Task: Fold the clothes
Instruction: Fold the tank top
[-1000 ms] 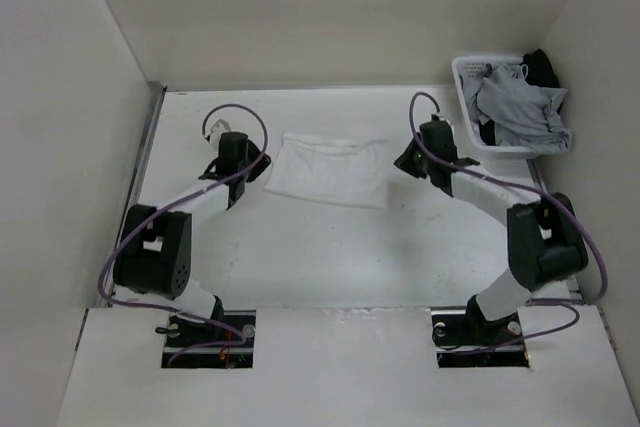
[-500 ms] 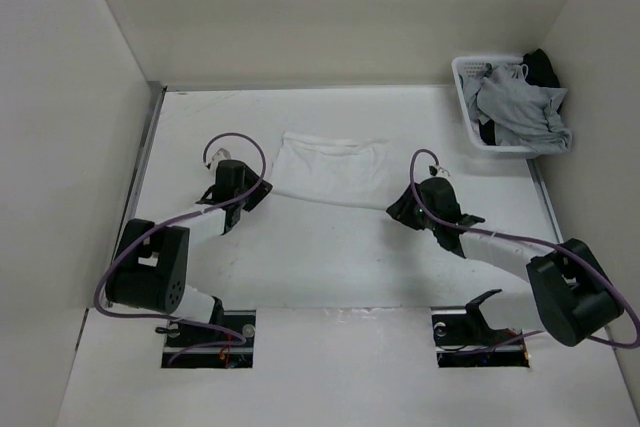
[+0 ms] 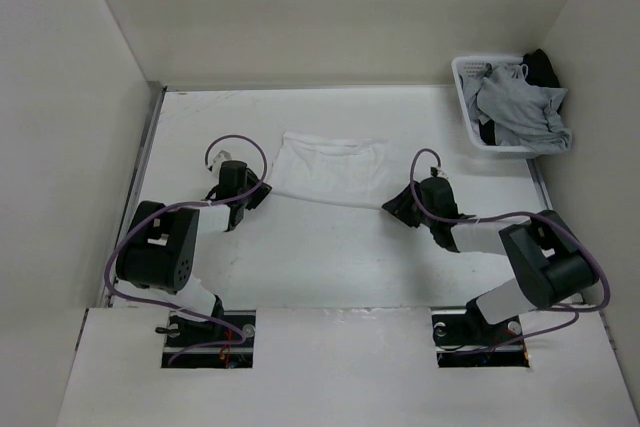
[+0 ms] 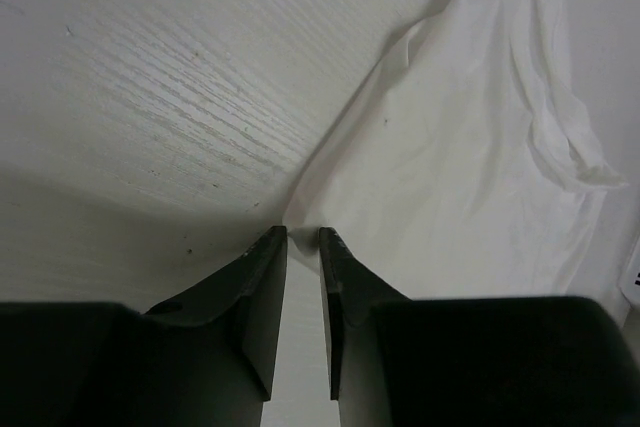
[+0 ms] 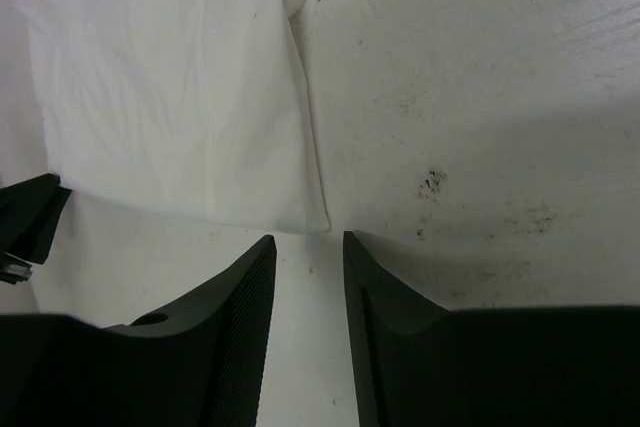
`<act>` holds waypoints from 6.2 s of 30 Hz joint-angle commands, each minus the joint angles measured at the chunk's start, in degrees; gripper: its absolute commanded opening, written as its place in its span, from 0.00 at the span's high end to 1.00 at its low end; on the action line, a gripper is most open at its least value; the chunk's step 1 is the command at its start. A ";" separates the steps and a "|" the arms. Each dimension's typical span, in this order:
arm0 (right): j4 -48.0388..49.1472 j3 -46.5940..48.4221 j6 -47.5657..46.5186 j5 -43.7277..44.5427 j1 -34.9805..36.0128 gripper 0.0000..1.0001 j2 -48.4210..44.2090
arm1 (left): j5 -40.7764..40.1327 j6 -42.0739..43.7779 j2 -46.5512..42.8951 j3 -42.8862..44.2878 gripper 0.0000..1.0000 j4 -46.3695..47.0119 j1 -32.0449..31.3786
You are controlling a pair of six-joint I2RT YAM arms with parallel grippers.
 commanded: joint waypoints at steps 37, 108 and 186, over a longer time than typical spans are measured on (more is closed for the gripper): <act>-51.84 17.31 -6.18 24.11 27.90 1.00 -50.23 | -4.21 0.99 -61.51 2.46 0.97 -42.08 -7.15; -7.36 -6.95 3.82 -2.00 2.40 0.97 -16.10 | 2.11 1.61 -47.61 -19.61 0.71 -14.92 -2.93; -9.20 1.84 -12.79 19.44 -2.78 0.53 -31.57 | -10.72 13.73 -42.17 -10.22 0.54 -19.22 -4.96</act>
